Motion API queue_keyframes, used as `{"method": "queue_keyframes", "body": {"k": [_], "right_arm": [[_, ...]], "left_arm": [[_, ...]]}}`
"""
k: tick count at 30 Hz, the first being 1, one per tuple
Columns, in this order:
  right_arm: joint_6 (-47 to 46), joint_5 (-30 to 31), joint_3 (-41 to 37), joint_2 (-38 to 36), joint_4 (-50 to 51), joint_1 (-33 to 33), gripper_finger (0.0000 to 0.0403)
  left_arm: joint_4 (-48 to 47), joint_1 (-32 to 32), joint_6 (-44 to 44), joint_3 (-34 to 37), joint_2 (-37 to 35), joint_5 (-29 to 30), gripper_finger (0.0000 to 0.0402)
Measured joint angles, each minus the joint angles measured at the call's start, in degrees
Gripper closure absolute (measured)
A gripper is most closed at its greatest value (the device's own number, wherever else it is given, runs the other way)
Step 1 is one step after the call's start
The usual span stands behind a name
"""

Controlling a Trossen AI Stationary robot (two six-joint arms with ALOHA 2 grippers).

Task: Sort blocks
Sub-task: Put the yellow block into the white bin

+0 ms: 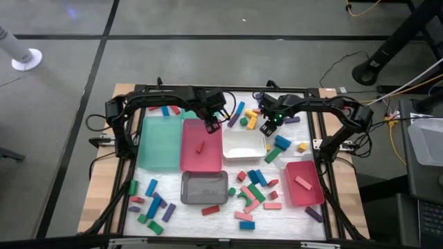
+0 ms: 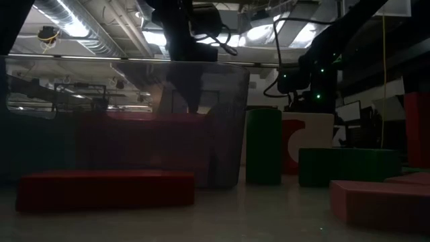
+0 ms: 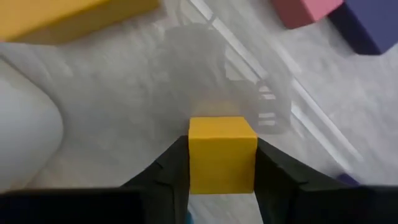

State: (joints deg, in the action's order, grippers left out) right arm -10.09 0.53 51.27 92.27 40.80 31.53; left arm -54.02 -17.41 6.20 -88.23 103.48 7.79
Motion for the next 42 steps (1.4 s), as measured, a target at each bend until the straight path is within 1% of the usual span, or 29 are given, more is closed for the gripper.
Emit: {"method": "queue_keyframes", "body": {"k": [5, 11, 16, 20, 24, 28, 34, 42], "right_arm": [[1.57, 0.45, 1.84, -1.66, 3.57, 0.0, 0.0271], [2.94, 2.5, 8.57, -4.83, 13.33, -0.02, 0.0268], [3.11, 2.38, 13.43, -7.98, 19.45, -0.09, 0.0267], [3.11, -0.55, 14.7, -10.8, 20.27, -1.35, 0.0265], [3.09, -5.0, 15.26, -13.15, 19.67, -4.47, 0.0263], [3.09, -7.49, 15.28, -14.47, 16.11, -8.98, 0.0262], [3.11, -7.69, 15.28, -14.09, 8.81, -16.53, 0.0262], [3.09, -7.66, 15.3, -14.01, 6.12, -22.86, 0.0257]], "left_arm": [[-3.32, 0.53, 0.18, -0.01, -4.05, -0.61, 0.0233], [-9.02, 2.51, 2.86, -0.07, -9.1, -0.74, 0.0233], [-15.13, 6.6, 3.05, -0.07, -11.42, -0.95, 0.0233], [-20.33, 11.68, 6.08, -0.07, -11.89, -1.35, 0.0233], [-24.85, 17.63, 12.85, -0.04, -12.0, -1.91, 0.0233], [-28.05, 23.43, 21.34, -0.04, -12.0, -4.89, 0.0233], [-28.5, 31.53, 35.49, -0.04, -11.97, -9.43, 0.0233], [-27.87, 40.39, 51.28, -0.04, -11.97, -10.23, 0.0233]]}}
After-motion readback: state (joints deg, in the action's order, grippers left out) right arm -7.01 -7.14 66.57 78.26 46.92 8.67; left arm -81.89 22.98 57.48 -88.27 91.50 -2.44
